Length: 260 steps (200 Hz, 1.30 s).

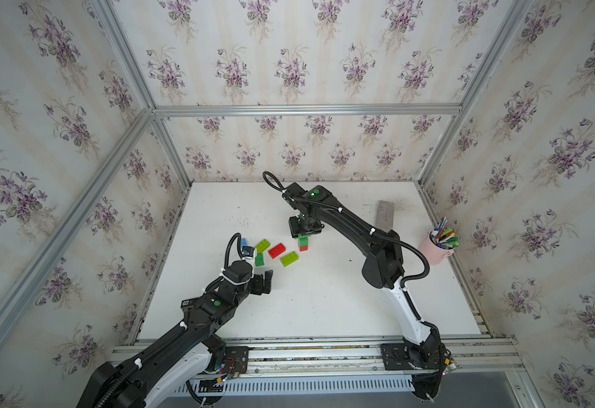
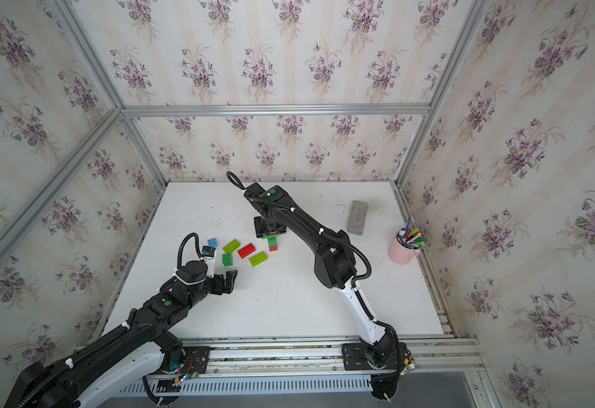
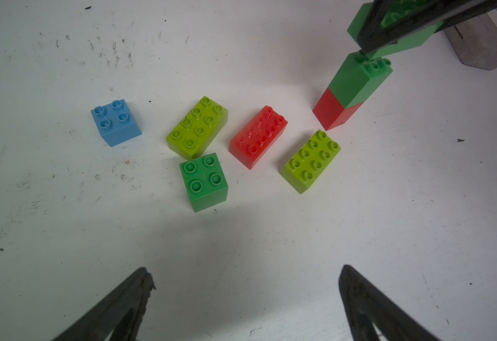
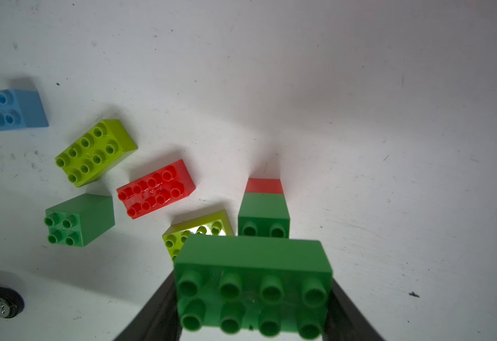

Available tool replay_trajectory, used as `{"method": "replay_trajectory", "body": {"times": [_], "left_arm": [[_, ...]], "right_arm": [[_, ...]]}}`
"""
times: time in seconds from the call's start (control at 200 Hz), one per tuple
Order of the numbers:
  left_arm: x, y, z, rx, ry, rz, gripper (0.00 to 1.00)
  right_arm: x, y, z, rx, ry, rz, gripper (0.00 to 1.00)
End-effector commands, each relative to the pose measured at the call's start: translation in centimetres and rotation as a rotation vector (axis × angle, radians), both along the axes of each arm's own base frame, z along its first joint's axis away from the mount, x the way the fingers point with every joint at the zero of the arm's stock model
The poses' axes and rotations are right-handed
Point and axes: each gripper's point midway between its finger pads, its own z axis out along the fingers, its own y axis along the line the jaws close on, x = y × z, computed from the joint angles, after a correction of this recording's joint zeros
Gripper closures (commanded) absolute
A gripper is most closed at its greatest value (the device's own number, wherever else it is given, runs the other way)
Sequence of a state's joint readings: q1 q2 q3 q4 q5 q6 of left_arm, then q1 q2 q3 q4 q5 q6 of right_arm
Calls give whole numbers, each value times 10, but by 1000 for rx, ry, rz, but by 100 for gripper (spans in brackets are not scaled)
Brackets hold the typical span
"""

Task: Assemble a spoon with lego
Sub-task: Assemble the lego brick with the lego brick.

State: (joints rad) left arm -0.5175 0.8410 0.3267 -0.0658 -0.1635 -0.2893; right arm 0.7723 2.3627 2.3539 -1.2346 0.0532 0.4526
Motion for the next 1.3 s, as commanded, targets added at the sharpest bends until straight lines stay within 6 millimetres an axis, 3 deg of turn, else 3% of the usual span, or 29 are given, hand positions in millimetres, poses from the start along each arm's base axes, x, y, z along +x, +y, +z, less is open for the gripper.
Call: {"method": "replay_trajectory", "body": {"times": [0.0,0.754,1.294], "left_arm": [[4,1,4,-12,-20,20,1],[3,1,4,-12,-22,20,1],[3,2,4,-10,-22,21,1]], "right_arm": [[-4,-6,1,-19,14,-14,53],[-6,-13,-26,-77,58,-5,53],[-22,-25,-57,-97,161,2,52]]}}
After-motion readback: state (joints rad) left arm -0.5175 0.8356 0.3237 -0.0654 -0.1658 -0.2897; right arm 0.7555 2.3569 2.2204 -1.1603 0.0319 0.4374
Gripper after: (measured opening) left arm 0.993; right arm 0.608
